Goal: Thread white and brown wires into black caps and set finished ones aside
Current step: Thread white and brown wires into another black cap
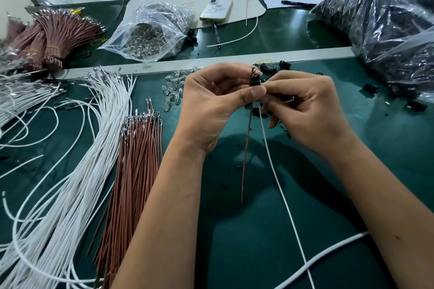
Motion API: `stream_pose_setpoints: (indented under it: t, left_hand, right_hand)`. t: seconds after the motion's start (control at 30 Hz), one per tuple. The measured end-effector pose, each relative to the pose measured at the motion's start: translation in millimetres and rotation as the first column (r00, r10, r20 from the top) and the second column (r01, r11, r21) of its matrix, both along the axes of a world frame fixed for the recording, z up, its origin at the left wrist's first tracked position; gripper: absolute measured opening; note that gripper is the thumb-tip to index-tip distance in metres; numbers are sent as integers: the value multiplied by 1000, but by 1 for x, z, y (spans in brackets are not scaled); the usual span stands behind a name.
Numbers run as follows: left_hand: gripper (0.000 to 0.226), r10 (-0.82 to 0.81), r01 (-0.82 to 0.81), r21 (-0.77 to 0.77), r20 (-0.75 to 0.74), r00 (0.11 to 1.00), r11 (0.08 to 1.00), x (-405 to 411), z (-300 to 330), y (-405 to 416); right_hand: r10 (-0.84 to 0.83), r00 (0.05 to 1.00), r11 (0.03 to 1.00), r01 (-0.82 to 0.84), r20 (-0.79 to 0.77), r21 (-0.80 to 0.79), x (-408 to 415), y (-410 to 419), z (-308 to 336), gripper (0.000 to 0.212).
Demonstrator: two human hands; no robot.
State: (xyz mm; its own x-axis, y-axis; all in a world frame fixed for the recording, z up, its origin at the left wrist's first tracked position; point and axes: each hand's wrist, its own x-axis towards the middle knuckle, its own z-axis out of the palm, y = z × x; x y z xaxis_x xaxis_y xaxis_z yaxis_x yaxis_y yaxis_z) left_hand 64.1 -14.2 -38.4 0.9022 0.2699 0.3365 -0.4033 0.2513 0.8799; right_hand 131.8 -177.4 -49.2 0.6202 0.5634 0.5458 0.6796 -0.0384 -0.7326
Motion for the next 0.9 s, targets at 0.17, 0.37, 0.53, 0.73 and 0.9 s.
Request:
stream_pose_setpoints:
  t: [0.17,0.37,0.53,0.73,0.9]
  left_hand:
    - [29,8,-9,47,9,1000,999,-1,-1,4]
    - [23,25,-23,41,-58,998,999,-2,-1,1]
    - [29,-7,8,19,-68,998,1000,-2,0,1]
    - [29,-35,34,-25,-50,998,999,-2,1,-1]
    - [34,-60,60,-32,-11,998,998,-2,2,-2]
  right_hand:
    - [-14,999,998,16,44,-59,4,-4,0,14]
    - [-35,999,996,37,26,-84,5,-4,-1,7]
    - [-47,999,999,47,1,2,1,-1,-1,8]
    - [-17,999,999,19,43,-36,1,-3,1,5]
    - [-27,998,999,29,63,-32,-1,-4,2,5]
